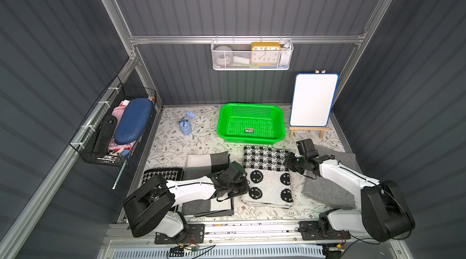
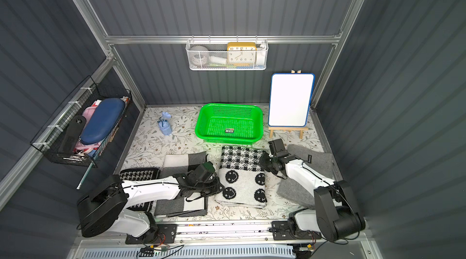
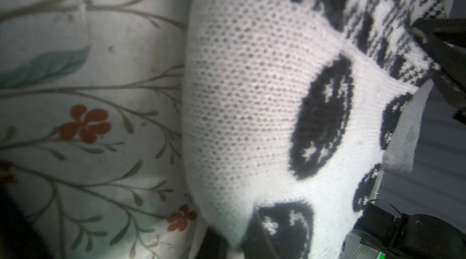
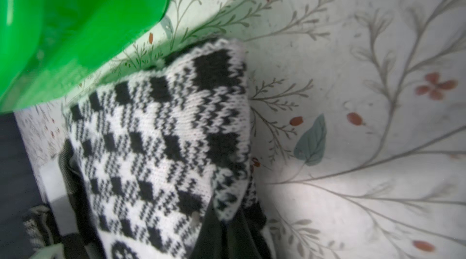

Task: Put the folded scarf in the basket
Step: Adjust the scarf at the center of the board.

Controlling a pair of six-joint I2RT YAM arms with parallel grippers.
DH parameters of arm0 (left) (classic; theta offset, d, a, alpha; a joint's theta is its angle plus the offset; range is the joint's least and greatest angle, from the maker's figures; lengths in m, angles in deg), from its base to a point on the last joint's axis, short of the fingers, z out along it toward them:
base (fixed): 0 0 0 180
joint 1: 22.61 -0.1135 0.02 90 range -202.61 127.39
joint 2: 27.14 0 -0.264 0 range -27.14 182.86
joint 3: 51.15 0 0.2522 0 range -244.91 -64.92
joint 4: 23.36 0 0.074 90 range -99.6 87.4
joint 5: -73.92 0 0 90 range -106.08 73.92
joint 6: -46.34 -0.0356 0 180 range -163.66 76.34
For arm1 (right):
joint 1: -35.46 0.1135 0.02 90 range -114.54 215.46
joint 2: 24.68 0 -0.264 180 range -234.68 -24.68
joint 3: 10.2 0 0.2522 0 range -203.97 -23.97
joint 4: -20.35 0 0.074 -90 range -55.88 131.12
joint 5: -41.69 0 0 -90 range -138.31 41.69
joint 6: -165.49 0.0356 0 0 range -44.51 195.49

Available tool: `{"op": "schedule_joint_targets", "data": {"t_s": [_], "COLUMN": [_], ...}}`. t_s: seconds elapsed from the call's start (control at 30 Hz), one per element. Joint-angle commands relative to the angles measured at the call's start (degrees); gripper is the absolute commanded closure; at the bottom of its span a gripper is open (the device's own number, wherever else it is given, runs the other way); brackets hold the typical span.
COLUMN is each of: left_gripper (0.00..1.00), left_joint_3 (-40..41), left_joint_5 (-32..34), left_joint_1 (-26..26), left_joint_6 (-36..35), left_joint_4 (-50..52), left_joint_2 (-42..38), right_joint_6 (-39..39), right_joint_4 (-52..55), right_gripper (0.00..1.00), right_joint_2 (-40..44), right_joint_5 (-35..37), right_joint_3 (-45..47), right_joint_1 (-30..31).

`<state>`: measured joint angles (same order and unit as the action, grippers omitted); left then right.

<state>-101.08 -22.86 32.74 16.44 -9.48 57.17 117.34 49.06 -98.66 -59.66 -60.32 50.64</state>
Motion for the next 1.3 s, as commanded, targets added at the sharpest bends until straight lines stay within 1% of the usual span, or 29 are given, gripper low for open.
{"op": "schedule_joint_targets", "data": {"t_s": [0.0, 0.07, 0.17, 0.2, 0.23, 0.27, 0.3, 0.33, 0.37, 0.4, 0.43, 0.47, 0.6, 0.67, 0.73, 0.83, 0.97, 1.1, 1.17, 1.27], "left_gripper": [0.95, 0.94, 0.89, 0.85, 0.79, 0.69, 0.54, 0.34, 0.23, 0.18, 0.15, 0.14, 0.12, 0.12, 0.11, 0.11, 0.11, 0.10, 0.10, 0.09], "left_joint_3": [-4.35, -7.04, -10.22, -11.55, -12.86, -15.07, -17.80, -19.87, -21.97, -23.09, -23.32, -22.92, -18.66, -15.96, -12.78, -8.44, -5.41, -2.93, -1.07, 1.61], "left_joint_5": [1.89, 1.19, 0.13, -0.33, -0.65, -0.93, -0.71, -0.07, 0.48, 0.61, 0.50, 0.16, -0.38, 0.54, -0.59, -3.14, -2.27, -1.96, -2.14, -2.88], "left_joint_1": [-2.66, -5.45, -9.73, -11.06, -12.07, -13.06, -13.54, -13.61, -13.60, -13.67, -13.61, -13.60, -13.60, -13.60, -13.44, -12.56, -8.10, -3.54, -2.25, -1.86], "left_joint_6": [-4.84, -8.10, -13.30, -15.31, -16.72, -18.19, -19.34, -20.10, -20.66, -20.89, -20.82, -20.37, -17.72, -16.06, -15.02, -10.90, -5.73, -0.59, 0.92, 2.30], "left_joint_4": [0.62, 1.39, 1.28, 0.53, 0.22, 1.00, 2.61, 4.12, 5.76, 6.64, 6.97, 6.81, 6.90, 6.53, 5.90, 5.06, 6.53, 6.83, 5.80, 4.10], "left_joint_2": [3.05, 5.24, 8.18, 8.96, 9.68, 10.58, 11.46, 12.09, 12.53, 12.59, 12.27, 11.45, 5.64, 1.74, -1.88, -6.42, -10.59, -12.14, -12.11, -11.46], "right_joint_6": [0.23, 0.83, 2.77, 3.86, 4.84, 5.38, 5.23, 4.75, 3.77, 2.84, 2.15, 1.38, -1.84, -3.36, -4.83, -6.48, -8.54, -10.16, -10.63, -11.47], "right_joint_4": [5.08, 6.57, 9.58, 9.99, 10.11, 10.44, 12.29, 14.85, 17.84, 20.45, 21.98, 22.89, 22.17, 21.21, 19.63, 16.45, 12.41, 9.57, 9.92, 10.81], "right_gripper": [1.00, 1.00, 1.00, 1.00, 1.00, 1.00, 0.88, 0.78, 0.68, 0.58, 0.50, 0.46, 0.39, 0.39, 0.39, 0.40, 0.41, 0.42, 0.42, 0.42], "right_joint_2": [5.01, 8.83, 14.55, 16.87, 18.83, 20.96, 22.71, 23.94, 25.10, 26.11, 26.88, 27.74, 28.61, 26.56, 23.20, 16.64, 7.89, -0.61, -4.35, -9.16], "right_joint_5": [2.71, 2.69, 1.92, 1.59, 1.08, 0.76, 0.89, 1.75, 3.46, 5.50, 7.46, 9.17, 13.55, 14.21, 14.20, 13.20, 11.50, 8.49, 7.19, 5.10], "right_joint_3": [2.74, 4.73, 7.71, 8.92, 10.22, 11.27, 11.48, 11.13, 10.25, 9.33, 8.48, 7.70, 4.75, 2.62, 0.52, -2.39, -5.53, -8.25, -9.74, -12.00], "right_joint_1": [0.16, 0.13, 0.37, 0.74, 1.21, 1.67, 2.08, 2.13, 2.13, 2.08, 2.09, 2.04, 1.89, 1.65, 1.37, 0.28, -2.06, -4.71, -5.58, -5.91]}}
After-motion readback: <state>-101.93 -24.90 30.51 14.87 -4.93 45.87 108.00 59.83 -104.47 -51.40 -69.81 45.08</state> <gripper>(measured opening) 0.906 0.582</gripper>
